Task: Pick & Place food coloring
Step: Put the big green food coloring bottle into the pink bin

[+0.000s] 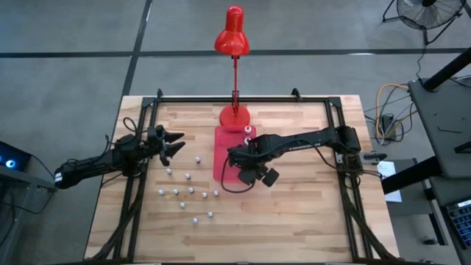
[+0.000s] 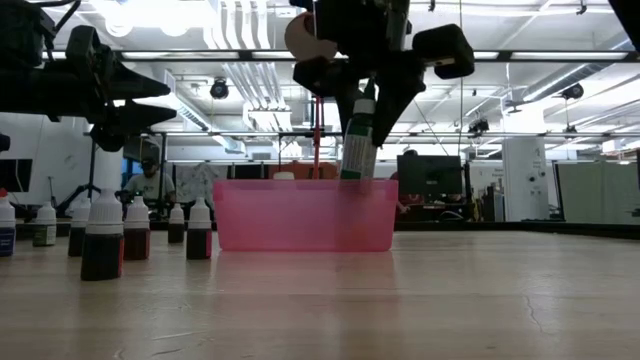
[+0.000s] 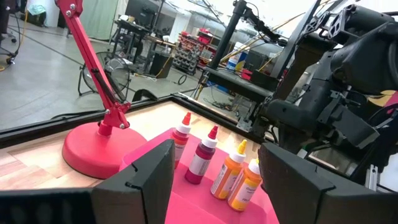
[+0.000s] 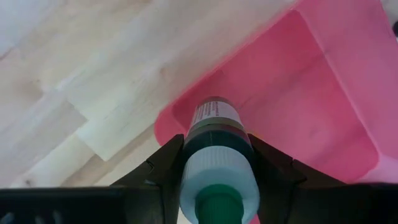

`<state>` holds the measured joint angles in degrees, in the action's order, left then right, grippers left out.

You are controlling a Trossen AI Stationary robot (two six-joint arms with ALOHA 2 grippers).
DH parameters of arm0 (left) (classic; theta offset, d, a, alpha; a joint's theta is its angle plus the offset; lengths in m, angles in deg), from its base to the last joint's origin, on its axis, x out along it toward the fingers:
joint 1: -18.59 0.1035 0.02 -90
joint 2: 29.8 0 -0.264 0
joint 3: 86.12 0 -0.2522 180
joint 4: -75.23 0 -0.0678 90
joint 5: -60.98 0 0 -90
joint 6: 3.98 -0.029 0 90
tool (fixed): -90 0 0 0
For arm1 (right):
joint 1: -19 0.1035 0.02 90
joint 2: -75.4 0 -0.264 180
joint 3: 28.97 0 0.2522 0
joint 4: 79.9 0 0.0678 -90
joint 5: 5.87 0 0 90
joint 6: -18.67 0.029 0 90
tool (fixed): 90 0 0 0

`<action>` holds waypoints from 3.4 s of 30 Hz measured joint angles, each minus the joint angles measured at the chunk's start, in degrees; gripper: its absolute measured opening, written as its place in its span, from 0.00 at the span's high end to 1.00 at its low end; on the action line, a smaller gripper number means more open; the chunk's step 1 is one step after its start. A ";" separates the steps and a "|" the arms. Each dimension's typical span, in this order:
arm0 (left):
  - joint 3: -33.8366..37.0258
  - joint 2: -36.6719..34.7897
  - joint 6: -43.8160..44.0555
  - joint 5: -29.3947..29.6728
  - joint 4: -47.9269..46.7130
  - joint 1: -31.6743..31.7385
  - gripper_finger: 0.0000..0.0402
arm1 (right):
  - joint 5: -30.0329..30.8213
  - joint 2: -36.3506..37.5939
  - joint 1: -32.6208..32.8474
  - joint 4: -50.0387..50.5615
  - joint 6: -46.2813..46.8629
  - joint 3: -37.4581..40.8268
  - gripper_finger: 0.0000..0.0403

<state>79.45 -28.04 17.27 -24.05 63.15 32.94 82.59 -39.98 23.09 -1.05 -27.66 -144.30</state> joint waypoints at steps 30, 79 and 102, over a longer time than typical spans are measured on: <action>0.01 0.00 -0.01 -0.01 0.00 -0.02 0.49 | -1.99 -3.76 -0.62 -3.01 -3.08 0.61 0.66; 0.01 0.02 -0.02 -0.01 0.01 -0.01 0.49 | -2.86 -7.37 -1.14 -3.16 0.34 -0.33 0.51; 0.00 0.02 0.00 -0.02 0.00 -0.02 0.49 | -3.45 -6.10 -0.90 0.53 1.71 -5.79 0.51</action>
<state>79.45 -28.01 17.27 -24.07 63.15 32.92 79.14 -46.07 22.19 -0.52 -25.95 -150.08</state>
